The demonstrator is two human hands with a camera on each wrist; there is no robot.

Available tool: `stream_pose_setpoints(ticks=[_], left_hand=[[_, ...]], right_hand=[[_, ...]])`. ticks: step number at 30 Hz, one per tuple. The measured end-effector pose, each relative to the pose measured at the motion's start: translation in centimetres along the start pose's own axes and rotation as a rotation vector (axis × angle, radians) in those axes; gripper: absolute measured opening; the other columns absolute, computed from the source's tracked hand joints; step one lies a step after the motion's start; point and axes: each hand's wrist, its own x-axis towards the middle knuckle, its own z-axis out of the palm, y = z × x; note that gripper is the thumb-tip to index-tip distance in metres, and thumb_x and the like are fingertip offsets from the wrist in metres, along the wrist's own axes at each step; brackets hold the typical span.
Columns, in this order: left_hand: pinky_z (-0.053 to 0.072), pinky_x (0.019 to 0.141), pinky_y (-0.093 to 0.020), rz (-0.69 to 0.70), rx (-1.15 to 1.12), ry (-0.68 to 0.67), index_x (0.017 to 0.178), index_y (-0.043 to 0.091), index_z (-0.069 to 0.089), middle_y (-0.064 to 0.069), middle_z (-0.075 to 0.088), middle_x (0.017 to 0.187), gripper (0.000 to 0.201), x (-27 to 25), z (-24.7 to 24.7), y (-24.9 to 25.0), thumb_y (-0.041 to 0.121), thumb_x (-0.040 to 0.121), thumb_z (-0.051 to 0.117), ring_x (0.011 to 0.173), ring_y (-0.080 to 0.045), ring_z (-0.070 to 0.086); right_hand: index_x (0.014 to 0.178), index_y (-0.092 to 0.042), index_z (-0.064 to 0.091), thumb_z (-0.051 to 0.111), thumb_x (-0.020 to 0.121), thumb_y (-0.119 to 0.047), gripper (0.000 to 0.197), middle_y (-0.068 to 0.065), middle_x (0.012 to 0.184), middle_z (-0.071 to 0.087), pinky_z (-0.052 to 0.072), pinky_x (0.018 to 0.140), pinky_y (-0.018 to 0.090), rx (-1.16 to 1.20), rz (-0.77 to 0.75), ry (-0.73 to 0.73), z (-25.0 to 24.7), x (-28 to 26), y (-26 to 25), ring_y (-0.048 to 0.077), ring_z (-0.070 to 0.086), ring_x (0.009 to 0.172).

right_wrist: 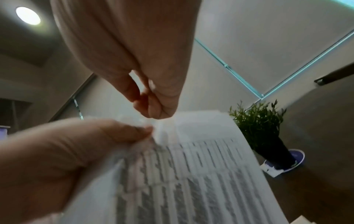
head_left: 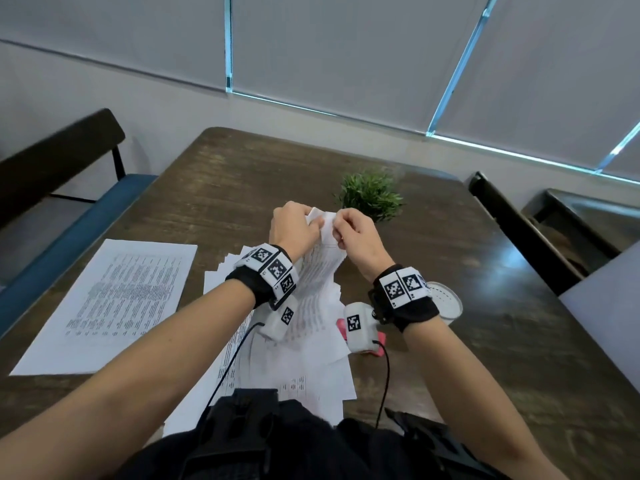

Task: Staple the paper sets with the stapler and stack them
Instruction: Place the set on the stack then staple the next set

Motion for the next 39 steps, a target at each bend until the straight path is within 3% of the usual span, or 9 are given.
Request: stream_pose_setpoints(ticks=[3, 6, 10, 20, 24, 28, 34, 37, 39], left_hand=[[0.044, 0.066, -0.029, -0.016, -0.014, -0.027, 0.062, 0.004, 0.062, -0.005, 0.067, 0.068, 0.034, 0.3, 0.0, -0.8, 0.026, 0.087, 0.066, 0.075, -0.025, 0.062], [0.046, 0.08, -0.025, 0.057, -0.032, -0.046, 0.077, 0.009, 0.073, -0.004, 0.075, 0.094, 0.024, 0.3, 0.0, -0.8, 0.029, 0.089, 0.068, 0.1, -0.022, 0.065], [0.048, 0.09, -0.028, 0.095, -0.062, -0.074, 0.09, 0.019, 0.078, 0.0, 0.074, 0.105, 0.015, 0.3, 0.2, -0.6, 0.031, 0.087, 0.07, 0.112, -0.019, 0.062], [0.052, 0.086, -0.029, 0.103, -0.1, -0.089, 0.089, 0.024, 0.079, 0.006, 0.075, 0.092, 0.011, 0.1, 0.7, -1.2, 0.032, 0.083, 0.073, 0.098, -0.011, 0.066], [0.049, 0.078, -0.017, 0.117, -0.157, -0.123, 0.084, 0.026, 0.077, 0.012, 0.072, 0.085, 0.006, 0.1, 0.3, -0.6, 0.029, 0.079, 0.079, 0.086, 0.0, 0.064], [0.05, 0.071, -0.011, 0.13, -0.297, -0.168, 0.083, 0.023, 0.075, 0.009, 0.073, 0.085, 0.019, 0.2, -0.4, -0.3, 0.026, 0.069, 0.088, 0.081, -0.001, 0.067], [0.054, 0.066, -0.024, 0.197, -0.489, -0.082, 0.084, 0.027, 0.072, 0.003, 0.072, 0.086, 0.032, 0.4, -2.4, -0.1, 0.02, 0.06, 0.092, 0.076, -0.007, 0.066], [0.057, 0.078, -0.029, 0.214, -0.568, 0.051, 0.11, 0.023, 0.067, 0.004, 0.07, 0.11, 0.057, 0.6, -3.5, -0.6, 0.02, 0.059, 0.092, 0.092, -0.005, 0.066], [0.049, 0.084, -0.01, 0.122, -0.615, 0.11, 0.137, 0.021, 0.046, 0.005, 0.051, 0.14, 0.091, 0.9, -4.1, -1.3, 0.02, 0.059, 0.092, 0.107, 0.009, 0.057]], right_hand=[[0.08, -0.021, 0.051, 0.043, 0.097, -0.011, 0.021, -0.002, 0.075, 0.053, 0.041, 0.066, 0.031, -0.039, 0.045, 0.114, -1.1, 0.9, 0.5, 0.013, 0.048, 0.067], [0.095, -0.008, 0.057, 0.043, 0.097, -0.011, 0.014, 0.013, 0.102, 0.061, 0.042, 0.079, 0.035, -0.411, 0.147, 0.227, -4.3, 1.5, 3.2, 0.029, 0.057, 0.095], [0.118, 0.005, 0.051, 0.048, 0.095, -0.006, 0.026, 0.025, 0.128, 0.053, 0.043, 0.096, 0.041, -0.687, 0.506, 0.334, -8.7, 0.4, 8.8, 0.04, 0.052, 0.12], [0.109, 0.007, 0.063, 0.051, 0.092, 0.0, 0.022, 0.028, 0.122, 0.056, 0.048, 0.088, 0.045, -0.756, 0.731, 0.436, -12.5, -2.9, 14.2, 0.045, 0.056, 0.11], [0.111, -0.011, 0.071, 0.049, 0.092, -0.004, 0.03, 0.018, 0.125, 0.058, 0.044, 0.094, 0.036, -0.604, 0.449, 0.396, -10.7, -1.2, 12.7, 0.037, 0.058, 0.111], [0.132, -0.014, 0.054, 0.067, 0.091, -0.029, 0.046, 0.002, 0.121, 0.064, 0.046, 0.093, 0.037, 0.098, 0.338, 0.125, -6.8, -0.6, 9.7, 0.014, 0.059, 0.11], [0.111, -0.007, 0.064, 0.083, 0.061, 0.002, 0.054, 0.008, 0.103, 0.074, 0.055, 0.08, 0.035, 0.435, 0.349, -0.184, -3.3, -1.0, 8.9, 0.023, 0.07, 0.097], [0.108, -0.003, 0.068, 0.086, 0.054, -0.009, 0.057, 0.016, 0.11, 0.071, 0.055, 0.091, 0.043, 0.518, 0.284, -0.099, -2.4, -1.0, 8.3, 0.03, 0.068, 0.105], [0.109, -0.003, 0.067, 0.086, 0.052, -0.013, 0.061, 0.016, 0.112, 0.07, 0.055, 0.09, 0.042, 0.611, 0.241, -0.019, -2.7, -0.7, 7.5, 0.029, 0.067, 0.106]])
